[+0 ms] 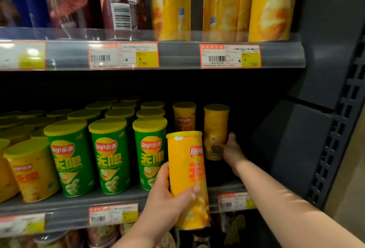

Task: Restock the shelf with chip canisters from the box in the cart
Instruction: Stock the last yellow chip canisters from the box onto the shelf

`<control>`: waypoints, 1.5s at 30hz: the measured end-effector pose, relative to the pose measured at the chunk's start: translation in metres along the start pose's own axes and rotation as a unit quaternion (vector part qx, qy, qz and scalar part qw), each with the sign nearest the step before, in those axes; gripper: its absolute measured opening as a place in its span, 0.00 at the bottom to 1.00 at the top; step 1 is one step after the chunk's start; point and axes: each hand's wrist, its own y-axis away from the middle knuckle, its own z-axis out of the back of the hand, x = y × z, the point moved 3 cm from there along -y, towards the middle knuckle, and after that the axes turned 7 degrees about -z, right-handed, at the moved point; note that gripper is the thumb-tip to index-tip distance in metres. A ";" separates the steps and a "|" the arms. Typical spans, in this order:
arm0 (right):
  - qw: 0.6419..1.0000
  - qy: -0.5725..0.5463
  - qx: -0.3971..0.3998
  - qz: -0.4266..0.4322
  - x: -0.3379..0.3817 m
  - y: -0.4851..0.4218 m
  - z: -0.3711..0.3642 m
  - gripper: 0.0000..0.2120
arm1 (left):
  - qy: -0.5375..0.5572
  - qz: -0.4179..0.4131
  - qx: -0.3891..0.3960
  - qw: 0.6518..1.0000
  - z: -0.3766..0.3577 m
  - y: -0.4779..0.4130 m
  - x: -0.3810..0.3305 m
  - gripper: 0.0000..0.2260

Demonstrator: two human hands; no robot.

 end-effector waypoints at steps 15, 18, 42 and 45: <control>0.969 -0.031 0.222 0.107 0.021 0.085 0.014 0.35 | -0.142 -0.076 0.017 0.987 -0.022 -0.036 0.000 0.42; 0.983 0.018 0.141 0.117 0.020 0.076 0.007 0.36 | -0.339 -0.086 -0.005 0.937 -0.012 -0.029 0.006 0.42; 0.954 0.284 -0.060 0.078 0.023 0.038 -0.062 0.22 | -0.646 -0.278 0.055 0.709 0.005 -0.015 0.035 0.11; 0.956 0.277 -0.053 0.076 0.023 0.034 -0.064 0.23 | -0.642 -0.274 0.051 0.714 0.004 -0.015 0.034 0.11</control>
